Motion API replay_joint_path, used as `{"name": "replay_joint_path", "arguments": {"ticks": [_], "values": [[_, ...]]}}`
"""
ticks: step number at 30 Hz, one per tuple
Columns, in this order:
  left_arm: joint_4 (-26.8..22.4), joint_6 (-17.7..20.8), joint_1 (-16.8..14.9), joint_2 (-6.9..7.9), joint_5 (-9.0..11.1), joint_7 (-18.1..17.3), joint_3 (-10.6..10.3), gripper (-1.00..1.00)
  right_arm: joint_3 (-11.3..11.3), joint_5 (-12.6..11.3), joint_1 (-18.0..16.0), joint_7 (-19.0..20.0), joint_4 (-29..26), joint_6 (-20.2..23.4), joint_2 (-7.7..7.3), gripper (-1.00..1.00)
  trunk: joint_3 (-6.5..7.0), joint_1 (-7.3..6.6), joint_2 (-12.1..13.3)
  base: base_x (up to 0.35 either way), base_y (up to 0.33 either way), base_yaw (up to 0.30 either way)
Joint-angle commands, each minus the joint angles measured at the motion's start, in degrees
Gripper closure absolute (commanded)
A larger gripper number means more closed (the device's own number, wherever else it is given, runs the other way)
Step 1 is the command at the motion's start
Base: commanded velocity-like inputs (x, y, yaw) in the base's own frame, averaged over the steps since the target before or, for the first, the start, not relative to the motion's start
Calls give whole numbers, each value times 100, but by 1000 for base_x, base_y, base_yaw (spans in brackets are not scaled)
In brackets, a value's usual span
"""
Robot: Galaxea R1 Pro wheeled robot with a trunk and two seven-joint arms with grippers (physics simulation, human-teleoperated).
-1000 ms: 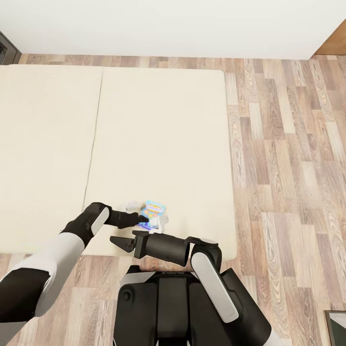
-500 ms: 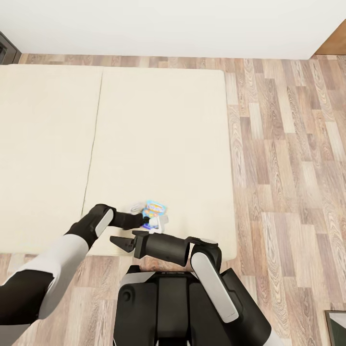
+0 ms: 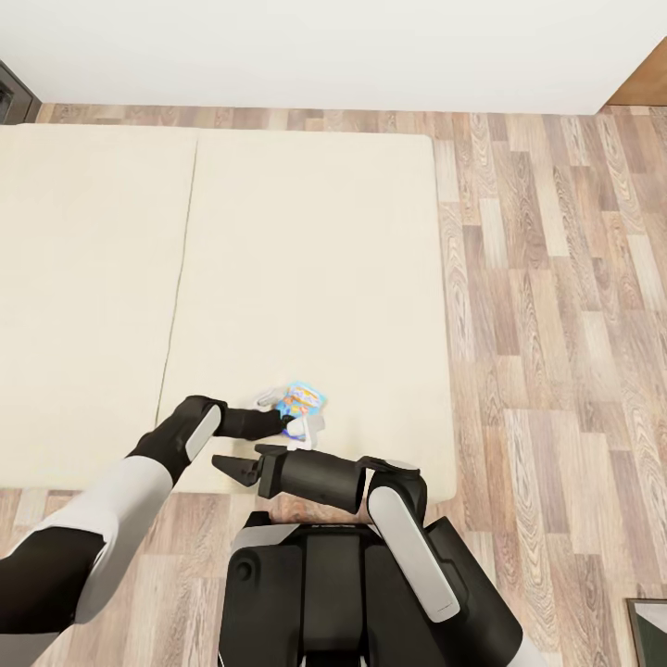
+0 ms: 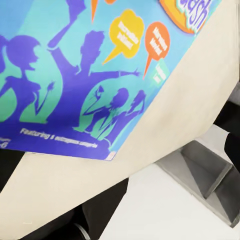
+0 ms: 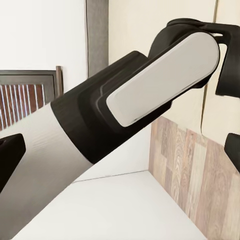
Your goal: Put all the toys in the child's room - the three board games (two on the bed and one on the table), the two jigsaw puzzles on the table, and the tennis ball on the table - inside the toy box on the table in the child's room.
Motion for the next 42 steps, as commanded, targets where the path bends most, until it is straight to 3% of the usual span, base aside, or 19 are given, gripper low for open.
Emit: {"name": "replay_joint_path", "arguments": {"ticks": [1, 29, 42], "values": [[-31, 15, 10, 7, 22, -4, -29, -100, -5, 19, -2, 24, -2, 25, 3, -100, -6, 3, -9, 0, 0, 0], [-192, 298, 76, 96, -73, 351, -85, -100, -10, 19, -2, 31, -9, 25, 3, -100, -6, 3, -9, 0, 0, 0], [-422, 317, 76, 335, -69, 350, -44, -100, -14, 19, -2, 34, -9, 25, -3, -100, -6, 3, -9, 0, 0, 0]]}}
